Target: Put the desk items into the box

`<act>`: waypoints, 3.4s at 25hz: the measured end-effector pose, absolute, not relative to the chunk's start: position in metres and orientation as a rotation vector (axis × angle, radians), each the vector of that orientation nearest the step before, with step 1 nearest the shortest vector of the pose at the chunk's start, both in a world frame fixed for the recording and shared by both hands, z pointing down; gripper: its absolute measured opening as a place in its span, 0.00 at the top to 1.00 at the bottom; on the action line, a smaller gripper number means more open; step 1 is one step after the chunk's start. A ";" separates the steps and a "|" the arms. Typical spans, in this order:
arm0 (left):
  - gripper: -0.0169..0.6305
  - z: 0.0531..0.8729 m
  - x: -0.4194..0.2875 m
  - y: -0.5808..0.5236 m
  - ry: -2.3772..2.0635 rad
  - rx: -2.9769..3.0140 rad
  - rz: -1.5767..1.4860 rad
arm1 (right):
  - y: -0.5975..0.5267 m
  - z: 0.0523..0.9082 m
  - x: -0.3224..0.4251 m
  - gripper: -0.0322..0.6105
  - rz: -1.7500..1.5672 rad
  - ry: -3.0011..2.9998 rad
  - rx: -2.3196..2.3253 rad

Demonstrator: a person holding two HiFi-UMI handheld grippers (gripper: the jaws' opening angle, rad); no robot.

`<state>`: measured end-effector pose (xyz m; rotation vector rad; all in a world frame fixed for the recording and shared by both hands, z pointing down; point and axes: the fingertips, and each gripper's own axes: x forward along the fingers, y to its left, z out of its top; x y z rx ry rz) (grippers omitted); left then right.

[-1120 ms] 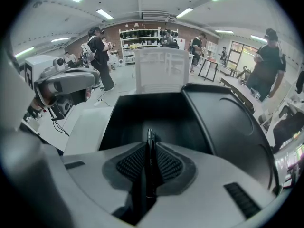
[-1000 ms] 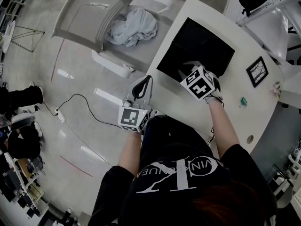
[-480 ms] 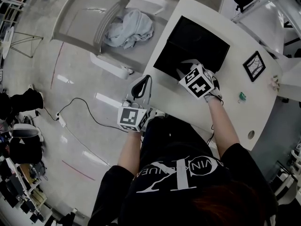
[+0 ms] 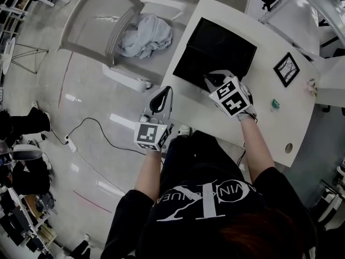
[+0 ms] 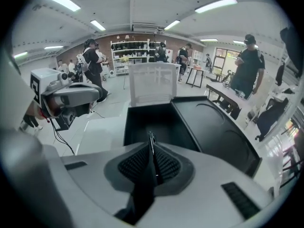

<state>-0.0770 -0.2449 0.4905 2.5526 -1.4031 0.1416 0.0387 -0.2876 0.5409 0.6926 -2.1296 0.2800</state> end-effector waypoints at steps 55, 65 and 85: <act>0.96 0.384 -0.061 -0.235 -1.487 2.722 -0.023 | -0.208 0.379 0.175 0.91 0.033 -2.365 1.687; 0.96 0.373 -0.055 -0.237 -1.501 2.747 -0.050 | -0.204 0.371 0.186 0.91 0.013 -2.369 1.726; 0.96 0.364 -0.048 -0.245 -1.492 2.766 -0.076 | -0.208 0.361 0.195 0.93 -0.001 -2.387 1.773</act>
